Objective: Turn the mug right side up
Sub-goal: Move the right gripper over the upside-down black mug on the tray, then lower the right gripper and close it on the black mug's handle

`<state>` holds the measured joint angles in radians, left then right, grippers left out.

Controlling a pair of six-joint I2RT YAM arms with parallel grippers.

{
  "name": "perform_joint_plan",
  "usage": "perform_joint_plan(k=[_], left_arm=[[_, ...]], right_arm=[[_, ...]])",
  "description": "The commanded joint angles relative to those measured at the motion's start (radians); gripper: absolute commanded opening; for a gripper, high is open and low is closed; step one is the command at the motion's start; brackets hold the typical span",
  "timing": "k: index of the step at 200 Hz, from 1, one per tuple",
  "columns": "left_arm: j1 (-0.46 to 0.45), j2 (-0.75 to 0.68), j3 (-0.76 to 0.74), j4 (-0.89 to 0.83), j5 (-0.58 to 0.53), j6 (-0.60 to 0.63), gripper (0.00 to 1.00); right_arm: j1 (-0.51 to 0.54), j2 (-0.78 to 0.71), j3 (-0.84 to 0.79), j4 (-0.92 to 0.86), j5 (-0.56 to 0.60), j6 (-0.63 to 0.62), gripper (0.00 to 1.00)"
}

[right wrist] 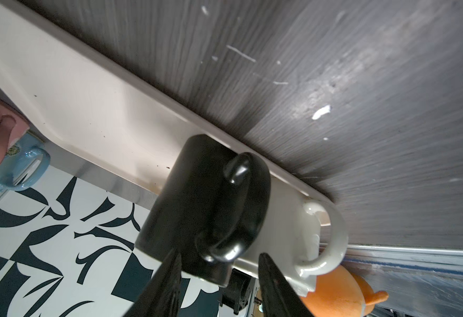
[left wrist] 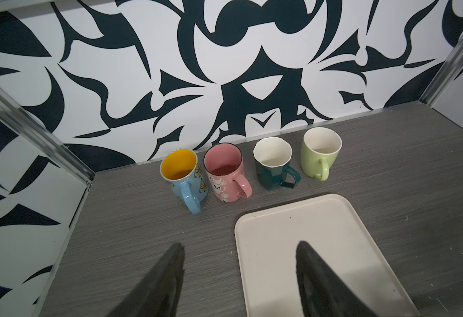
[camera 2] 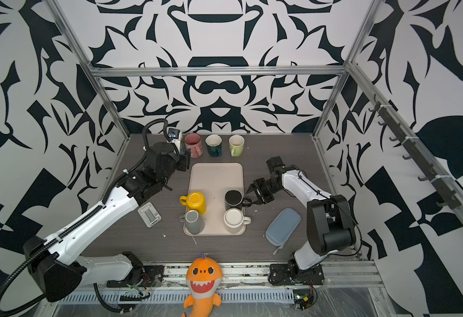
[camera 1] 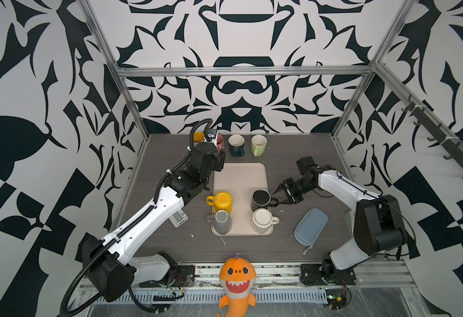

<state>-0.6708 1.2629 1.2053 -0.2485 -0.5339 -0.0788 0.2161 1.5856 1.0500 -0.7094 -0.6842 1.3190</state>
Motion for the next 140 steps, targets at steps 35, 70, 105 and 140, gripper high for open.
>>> perform_joint_plan(k=[35, 70, 105, 140], left_arm=[[0.0, 0.004, -0.006, -0.034, -0.039, 0.008, 0.68], [0.0, 0.004, -0.007, -0.044, -0.053, 0.01, 0.69], [0.0, 0.038, -0.011, -0.045, -0.054, 0.01, 0.69], [0.004, 0.044, -0.01, -0.053, -0.067, 0.011, 0.69]], right_arm=[[0.032, 0.072, 0.043, 0.048, -0.003, 0.032, 0.49], [0.048, 0.093, 0.063, 0.056, -0.011, 0.037, 0.47], [0.051, 0.106, 0.065, 0.053, -0.011, 0.041, 0.42], [0.062, 0.124, 0.077, 0.064, -0.018, 0.048, 0.41]])
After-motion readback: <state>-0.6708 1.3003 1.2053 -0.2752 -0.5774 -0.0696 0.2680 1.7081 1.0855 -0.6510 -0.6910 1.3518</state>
